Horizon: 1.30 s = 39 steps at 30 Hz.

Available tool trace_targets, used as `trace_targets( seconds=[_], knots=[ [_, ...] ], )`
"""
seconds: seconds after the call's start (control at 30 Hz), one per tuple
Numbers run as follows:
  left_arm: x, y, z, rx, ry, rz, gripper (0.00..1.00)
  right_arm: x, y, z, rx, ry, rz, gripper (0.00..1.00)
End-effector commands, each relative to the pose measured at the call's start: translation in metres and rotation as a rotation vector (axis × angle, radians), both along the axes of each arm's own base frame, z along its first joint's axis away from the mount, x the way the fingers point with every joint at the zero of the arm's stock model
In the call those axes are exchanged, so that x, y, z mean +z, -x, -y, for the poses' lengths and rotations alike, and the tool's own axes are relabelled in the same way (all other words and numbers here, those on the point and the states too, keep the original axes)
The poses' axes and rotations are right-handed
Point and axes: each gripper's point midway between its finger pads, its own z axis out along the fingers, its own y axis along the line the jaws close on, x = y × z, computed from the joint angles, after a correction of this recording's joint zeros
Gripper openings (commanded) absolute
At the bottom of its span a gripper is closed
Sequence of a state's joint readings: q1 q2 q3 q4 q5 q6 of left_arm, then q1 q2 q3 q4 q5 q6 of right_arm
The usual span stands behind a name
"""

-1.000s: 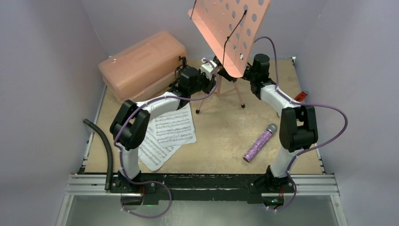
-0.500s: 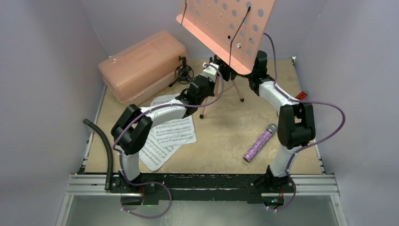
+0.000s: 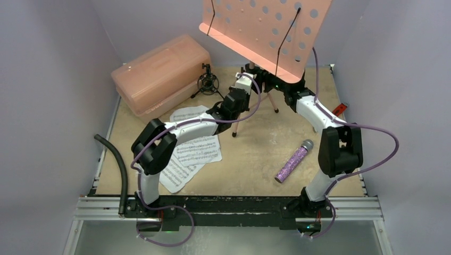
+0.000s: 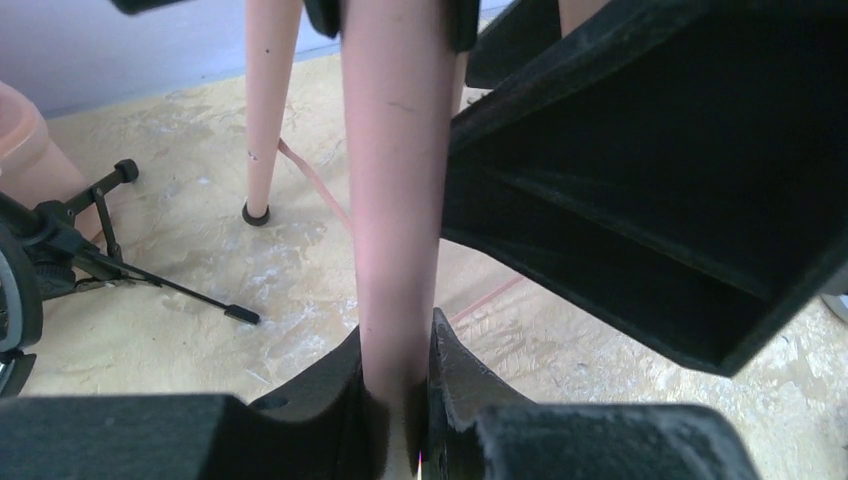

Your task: Set up the instrument practice props

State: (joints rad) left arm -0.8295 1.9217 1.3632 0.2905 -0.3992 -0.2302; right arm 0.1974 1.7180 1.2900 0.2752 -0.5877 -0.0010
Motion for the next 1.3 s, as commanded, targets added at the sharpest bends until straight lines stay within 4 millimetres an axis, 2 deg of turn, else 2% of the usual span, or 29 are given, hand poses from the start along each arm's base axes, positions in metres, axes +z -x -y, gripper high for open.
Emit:
trace_targets(
  seconds=[0.0, 0.03, 0.2, 0.27, 0.33, 0.37, 0.57, 0.7, 0.93, 1.07, 1.13, 1.27],
  knots=[
    [0.03, 0.012, 0.025, 0.026, 0.106, 0.0, 0.0, 0.019, -0.023, 0.054, -0.292, 0.028, 0.054, 0.67],
    [0.028, 0.012, 0.025, 0.04, 0.103, -0.008, 0.0, 0.021, -0.02, 0.055, -0.299, 0.023, 0.055, 0.71],
    [0.024, 0.007, 0.022, 0.11, 0.123, -0.038, 0.0, 0.032, -0.008, 0.064, -0.359, -0.003, 0.047, 0.75],
    [0.022, 0.006, 0.023, 0.121, 0.137, -0.047, 0.0, 0.035, -0.003, 0.073, -0.403, 0.009, 0.052, 0.81],
    [0.021, 0.006, 0.025, 0.115, 0.143, -0.053, 0.0, 0.036, 0.006, 0.082, -0.451, 0.004, 0.046, 0.95],
    [0.021, 0.006, 0.026, 0.116, 0.149, -0.056, 0.0, 0.037, 0.01, 0.089, -0.492, 0.004, 0.046, 0.97],
    [0.019, 0.007, 0.029, 0.107, 0.174, -0.06, 0.0, 0.044, 0.049, 0.105, -0.565, -0.025, 0.039, 0.98],
    [0.027, 0.009, 0.032, 0.081, 0.208, -0.04, 0.0, 0.057, 0.078, 0.104, -0.537, -0.07, 0.089, 0.98],
    [0.047, 0.016, 0.041, -0.012, 0.236, 0.021, 0.4, 0.091, 0.115, 0.087, -0.389, -0.13, 0.275, 0.98],
    [0.06, 0.024, 0.04, -0.052, 0.276, 0.053, 0.52, 0.11, 0.116, 0.075, -0.31, -0.164, 0.351, 0.98],
    [0.066, 0.03, 0.038, -0.077, 0.288, 0.061, 0.58, 0.113, 0.112, 0.064, -0.252, -0.179, 0.351, 0.98],
    [0.068, 0.039, 0.033, -0.106, 0.271, 0.052, 0.62, 0.128, 0.103, 0.051, -0.186, -0.232, 0.399, 0.98]
  ],
)
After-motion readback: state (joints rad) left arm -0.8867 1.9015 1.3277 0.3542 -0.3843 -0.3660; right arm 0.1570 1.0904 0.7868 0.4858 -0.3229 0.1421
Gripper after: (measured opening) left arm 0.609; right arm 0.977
